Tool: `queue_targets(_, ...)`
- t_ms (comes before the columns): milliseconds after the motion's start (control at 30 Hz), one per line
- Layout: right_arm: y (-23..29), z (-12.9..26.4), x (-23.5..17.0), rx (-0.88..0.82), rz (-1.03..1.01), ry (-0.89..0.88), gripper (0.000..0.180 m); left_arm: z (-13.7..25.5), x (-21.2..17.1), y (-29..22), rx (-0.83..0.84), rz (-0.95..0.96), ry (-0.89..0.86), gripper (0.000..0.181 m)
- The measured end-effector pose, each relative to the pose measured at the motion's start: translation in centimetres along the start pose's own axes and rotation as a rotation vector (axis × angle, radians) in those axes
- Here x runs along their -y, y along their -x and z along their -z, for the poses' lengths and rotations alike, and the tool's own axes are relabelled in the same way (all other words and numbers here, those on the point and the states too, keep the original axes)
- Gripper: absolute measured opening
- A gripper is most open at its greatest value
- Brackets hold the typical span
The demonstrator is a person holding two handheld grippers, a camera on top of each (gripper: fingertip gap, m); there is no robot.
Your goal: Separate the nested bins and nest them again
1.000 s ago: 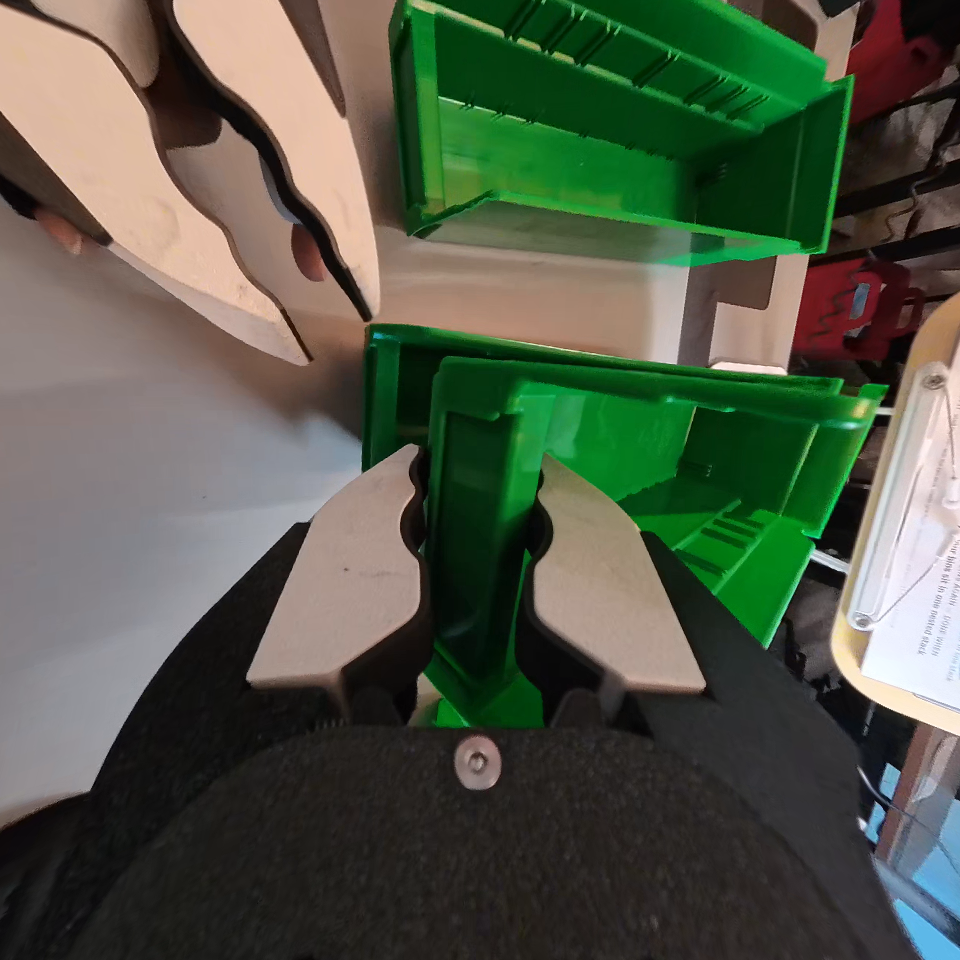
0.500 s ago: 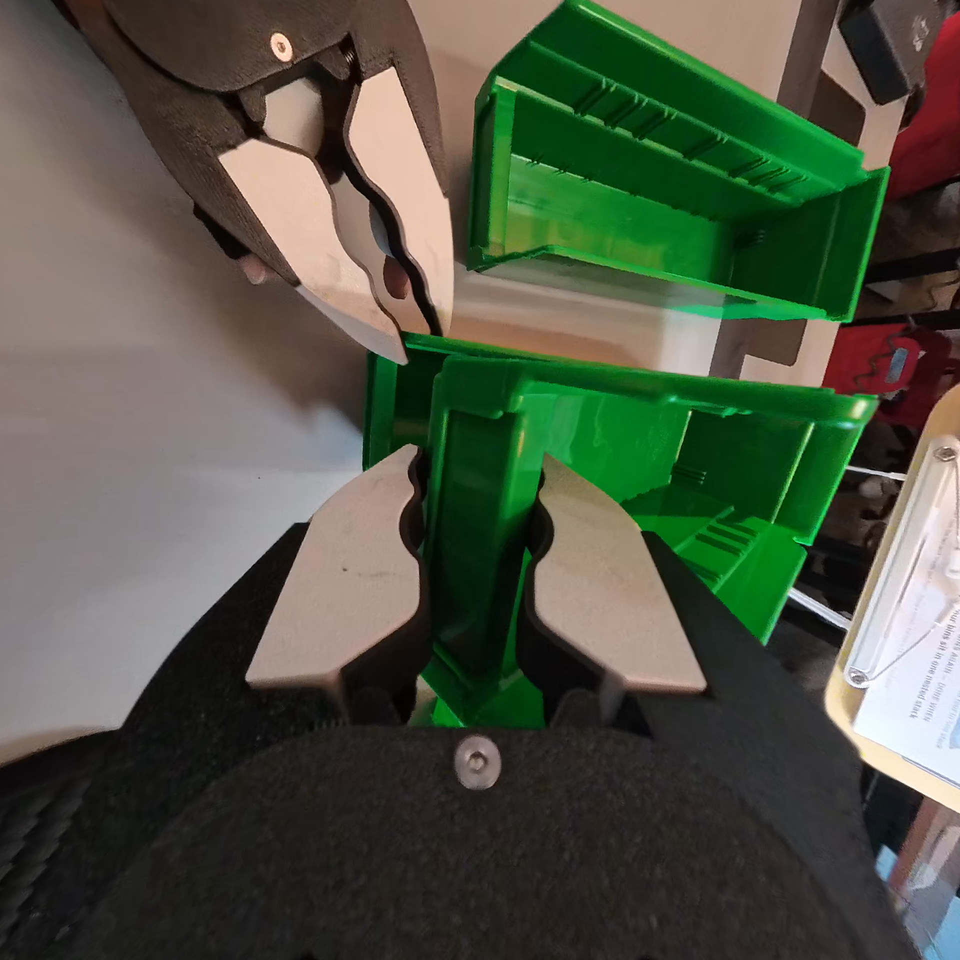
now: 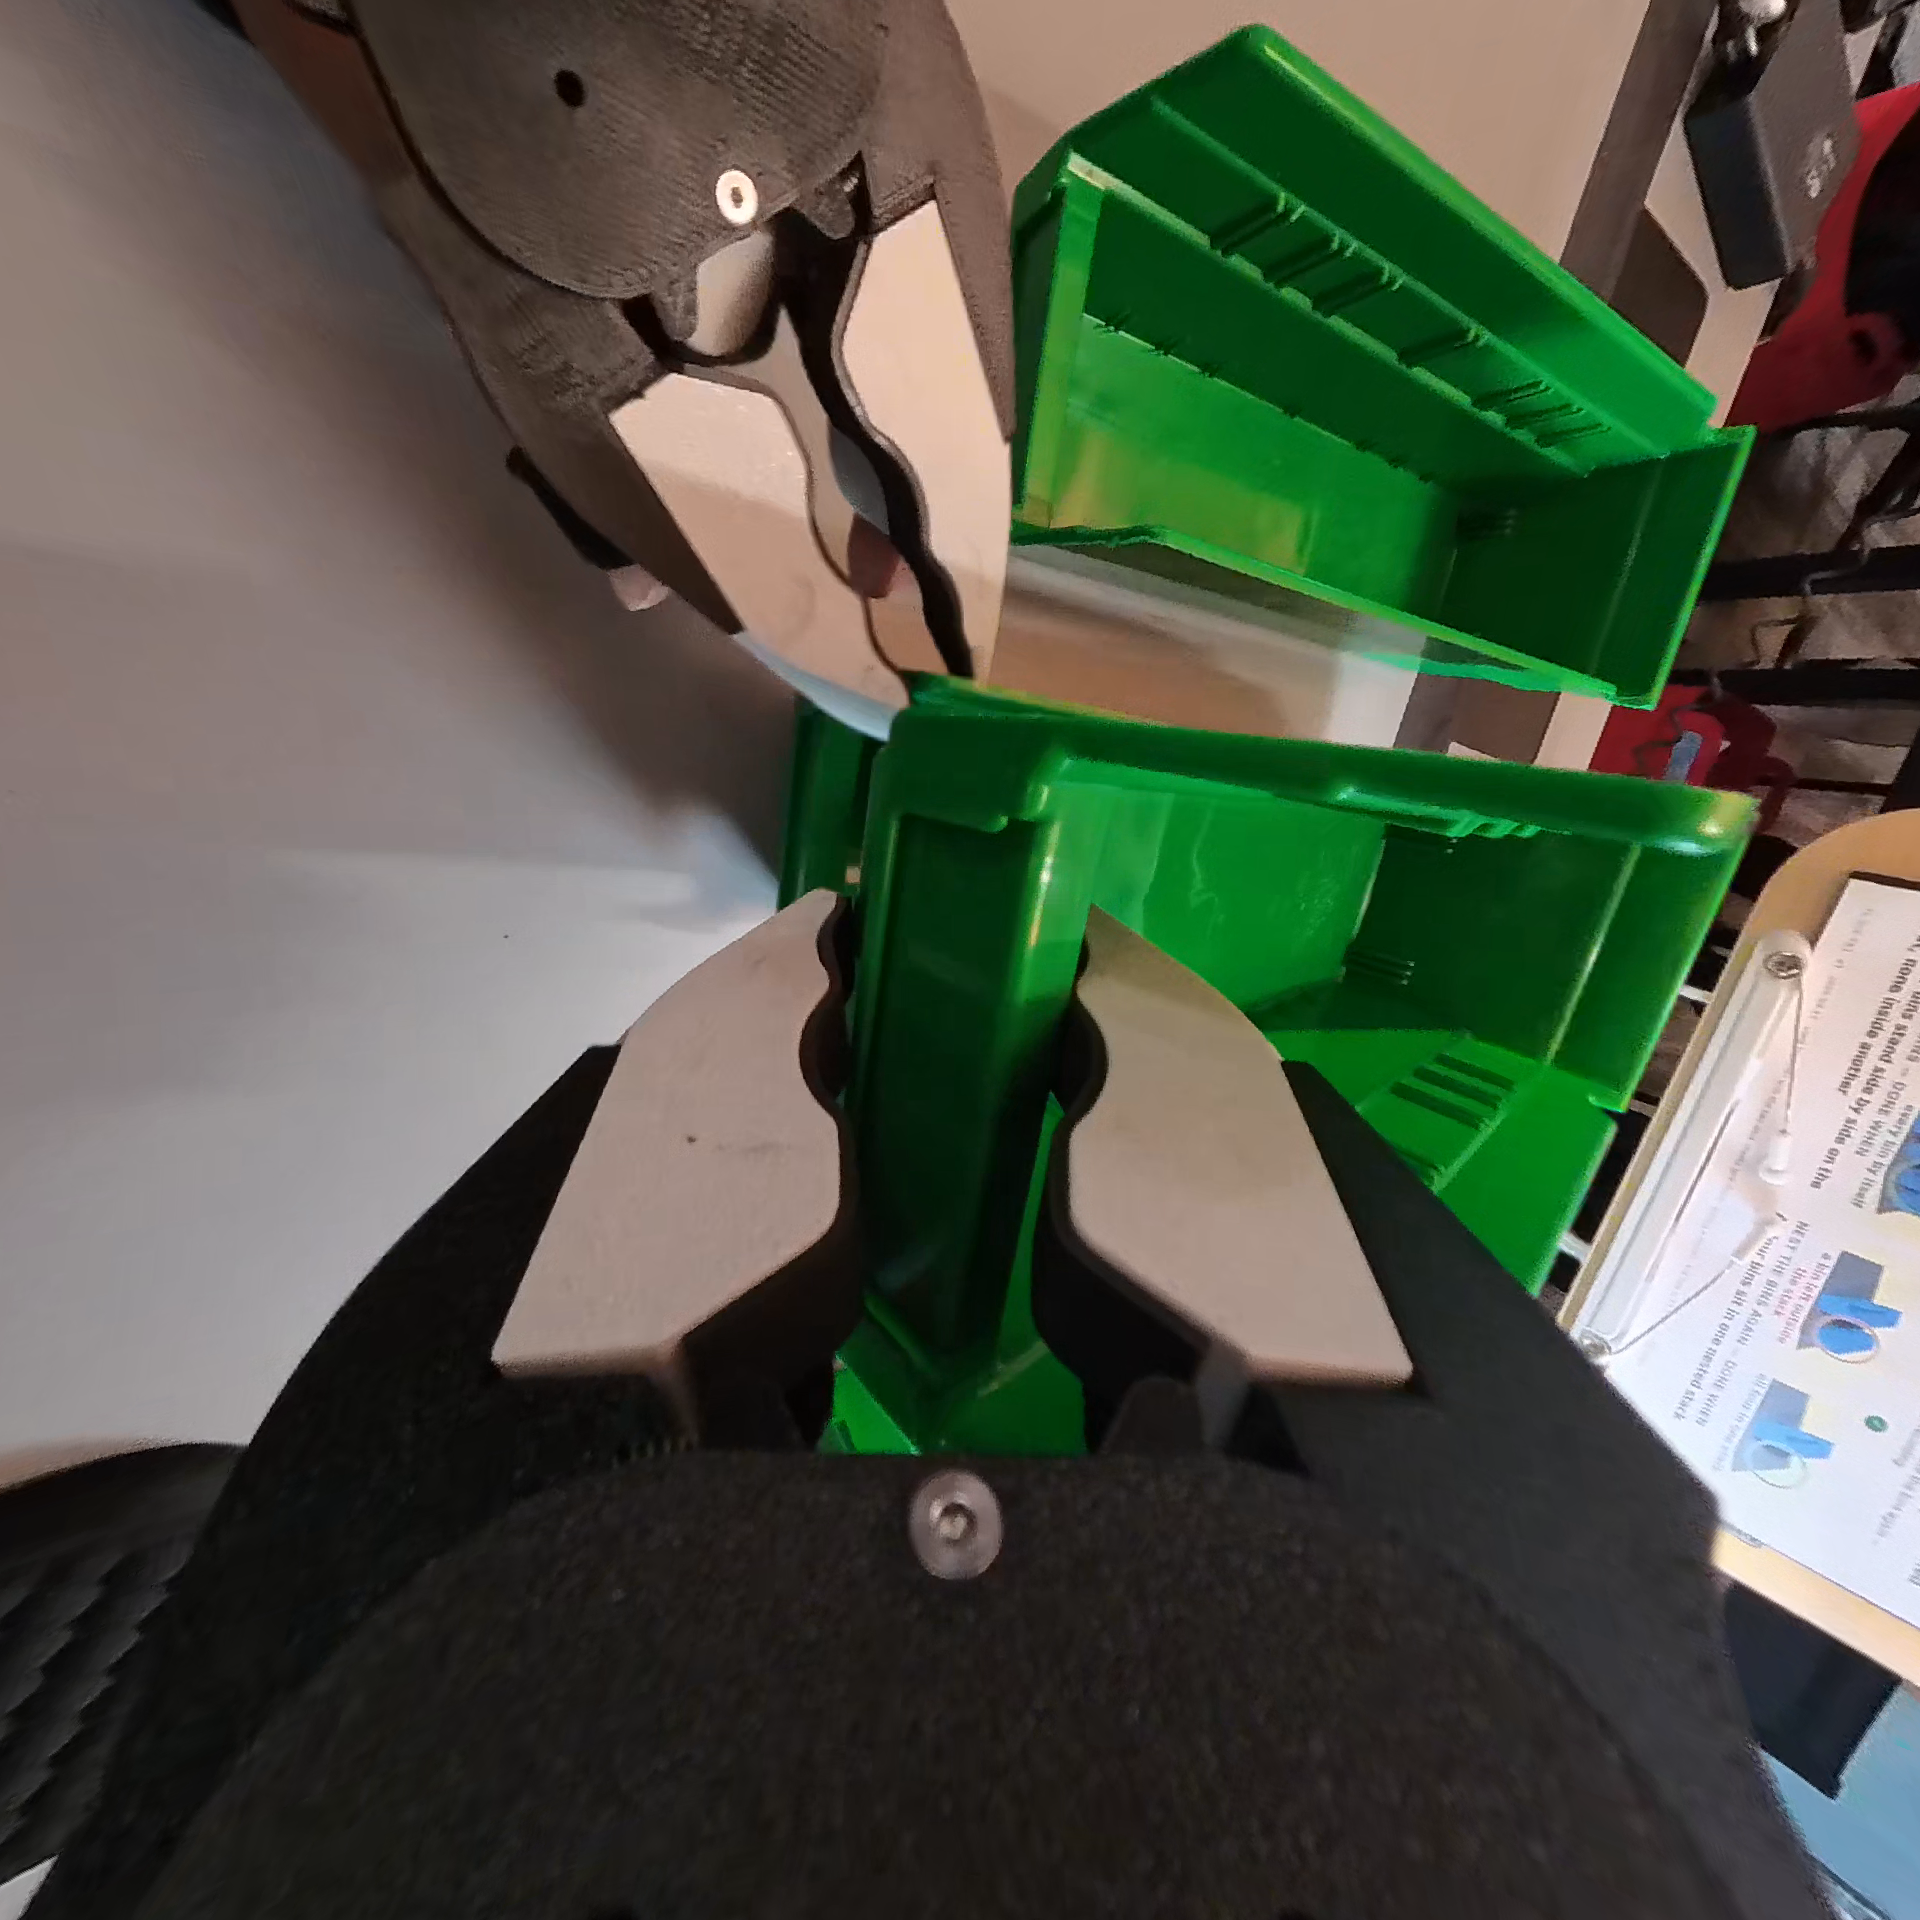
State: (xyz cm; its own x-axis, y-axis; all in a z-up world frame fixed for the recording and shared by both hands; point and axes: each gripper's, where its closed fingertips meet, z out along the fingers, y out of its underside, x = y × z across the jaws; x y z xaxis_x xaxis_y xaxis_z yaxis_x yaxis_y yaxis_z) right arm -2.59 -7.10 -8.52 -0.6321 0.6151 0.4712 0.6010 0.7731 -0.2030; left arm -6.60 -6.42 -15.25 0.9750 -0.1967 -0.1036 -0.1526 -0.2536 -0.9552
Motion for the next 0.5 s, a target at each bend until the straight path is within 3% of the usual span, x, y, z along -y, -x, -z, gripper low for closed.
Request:
queue_targets(267,-1.8,5.5,0.4,-0.116,-0.065,-0.080,0.035,-0.1,-0.3,0.8,0.021,0.013,0.004,0.014)
queue_targets(400,-3.8,8.4,-1.8,-0.228,-0.124,-0.080,0.033,0.6,0.0,0.8,0.015,0.002,-0.010,0.016)
queue_targets(500,-4.5,8.1,-4.6,-0.295,-0.161,-0.023,0.032,1.3,0.7,1.0,0.009,0.016,-0.041,0.019)
